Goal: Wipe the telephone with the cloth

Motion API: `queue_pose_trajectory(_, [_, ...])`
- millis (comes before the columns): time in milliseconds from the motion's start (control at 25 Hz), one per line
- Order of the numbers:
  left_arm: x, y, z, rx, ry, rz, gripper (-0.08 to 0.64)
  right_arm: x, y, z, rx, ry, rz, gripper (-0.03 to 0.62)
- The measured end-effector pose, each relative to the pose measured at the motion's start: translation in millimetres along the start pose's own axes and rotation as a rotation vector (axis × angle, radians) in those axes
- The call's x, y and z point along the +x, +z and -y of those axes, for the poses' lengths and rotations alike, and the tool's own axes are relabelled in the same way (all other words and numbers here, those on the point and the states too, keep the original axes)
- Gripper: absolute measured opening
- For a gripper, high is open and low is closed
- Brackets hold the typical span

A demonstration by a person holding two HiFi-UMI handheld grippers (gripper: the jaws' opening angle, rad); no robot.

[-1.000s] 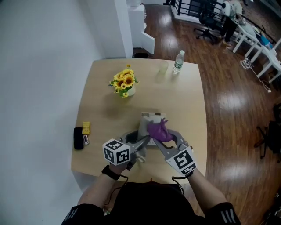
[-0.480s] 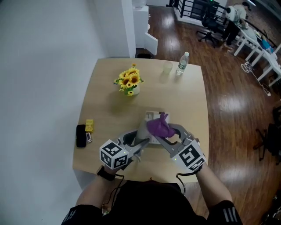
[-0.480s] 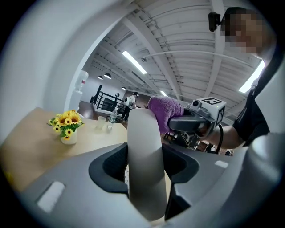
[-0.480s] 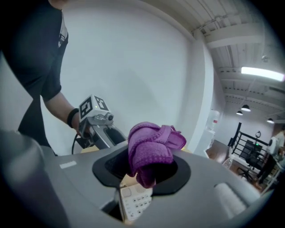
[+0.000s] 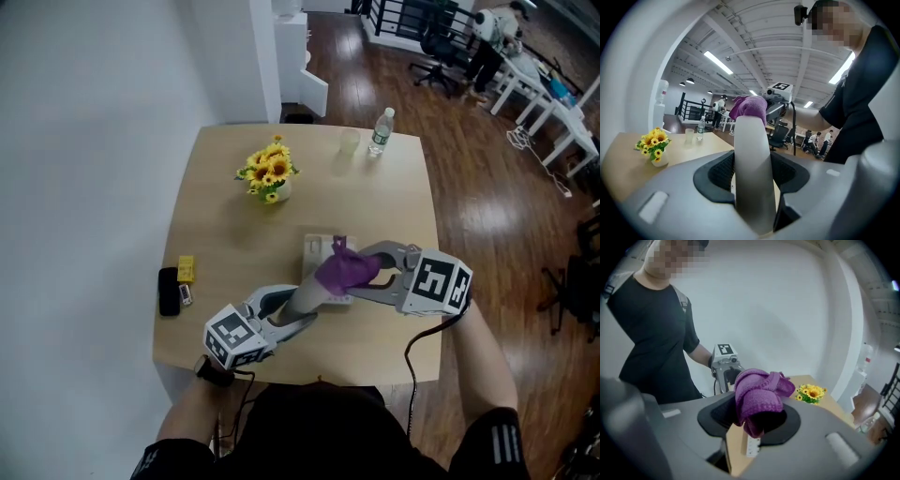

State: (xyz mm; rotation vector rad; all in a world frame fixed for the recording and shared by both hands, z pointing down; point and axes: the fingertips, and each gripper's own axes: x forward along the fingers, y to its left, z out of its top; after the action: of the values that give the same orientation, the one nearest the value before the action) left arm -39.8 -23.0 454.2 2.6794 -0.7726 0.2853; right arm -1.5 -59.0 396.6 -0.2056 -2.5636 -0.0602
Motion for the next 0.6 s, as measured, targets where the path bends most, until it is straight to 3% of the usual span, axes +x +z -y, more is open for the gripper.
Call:
queue_pose_trajectory(200, [-6.0,15.4,20.5,0.045,-0.086,0.052,0.216,-2.8,2.7,9.2,0.080,0.006,0.086,0.135])
queue_pose_trajectory(280, [-6.2,18.6,25.2,0.024,-0.108,0.087,0.216,-3.1,1.8,14.1,0.099,-0.022,0.108,0.135])
queue_pose_trajectory(480, [-18.7,51.8,28.1,-0.126,-0.186,0.273,0.216,-1.8,-15.3,33.8,0.140,-0.206,0.111,0.135])
queue_pose_trajectory(600, [-27.8,63.7,14.9,-0.258,-0.208,0.375,0.216,-18.2,10.8,30.5,0.206,-0.279,0.316,0.135])
